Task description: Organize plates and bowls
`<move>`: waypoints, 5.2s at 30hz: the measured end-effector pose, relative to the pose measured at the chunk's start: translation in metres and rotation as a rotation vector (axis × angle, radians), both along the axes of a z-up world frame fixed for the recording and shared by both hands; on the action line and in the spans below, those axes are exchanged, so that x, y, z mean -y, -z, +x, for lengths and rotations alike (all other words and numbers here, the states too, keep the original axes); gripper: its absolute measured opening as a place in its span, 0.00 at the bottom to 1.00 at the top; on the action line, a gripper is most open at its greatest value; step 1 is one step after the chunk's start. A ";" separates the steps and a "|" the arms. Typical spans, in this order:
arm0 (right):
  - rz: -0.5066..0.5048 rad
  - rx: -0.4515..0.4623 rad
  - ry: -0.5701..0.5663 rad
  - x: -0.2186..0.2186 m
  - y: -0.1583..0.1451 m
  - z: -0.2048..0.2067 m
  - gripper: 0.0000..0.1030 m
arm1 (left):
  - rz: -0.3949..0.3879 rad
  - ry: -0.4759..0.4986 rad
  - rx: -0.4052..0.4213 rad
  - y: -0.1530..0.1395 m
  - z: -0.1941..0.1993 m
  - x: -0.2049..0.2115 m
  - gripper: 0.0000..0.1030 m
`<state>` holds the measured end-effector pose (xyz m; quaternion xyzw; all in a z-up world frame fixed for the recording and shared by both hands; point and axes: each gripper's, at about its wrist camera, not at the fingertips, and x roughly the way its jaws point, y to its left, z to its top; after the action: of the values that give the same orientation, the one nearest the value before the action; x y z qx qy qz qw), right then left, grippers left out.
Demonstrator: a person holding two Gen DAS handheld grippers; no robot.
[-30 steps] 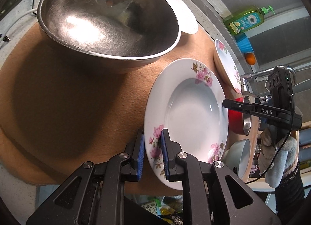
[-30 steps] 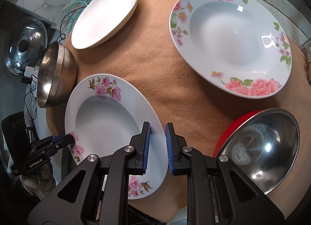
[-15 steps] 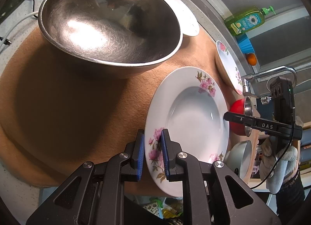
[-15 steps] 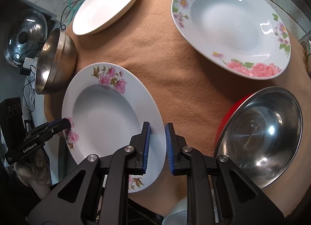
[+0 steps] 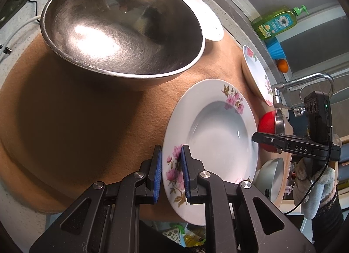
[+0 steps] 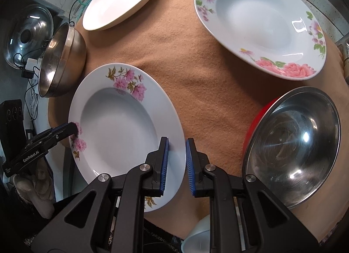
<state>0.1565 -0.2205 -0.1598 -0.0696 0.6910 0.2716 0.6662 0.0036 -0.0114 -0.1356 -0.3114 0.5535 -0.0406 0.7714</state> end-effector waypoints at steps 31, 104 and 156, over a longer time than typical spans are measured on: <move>0.064 0.115 0.106 0.022 -0.030 0.002 0.16 | 0.057 0.045 0.002 -0.006 0.003 -0.009 0.16; 0.257 0.115 0.588 0.184 -0.012 0.120 0.24 | 0.108 0.261 0.082 -0.031 0.245 0.098 0.16; 0.298 0.117 0.551 0.177 -0.028 0.111 0.10 | 0.126 0.314 0.137 -0.043 0.247 0.099 0.14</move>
<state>0.2674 -0.3978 -0.1316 0.2030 0.5969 0.1749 0.7562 0.2511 -0.1103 -0.0928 -0.1689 0.5431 -0.1469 0.8093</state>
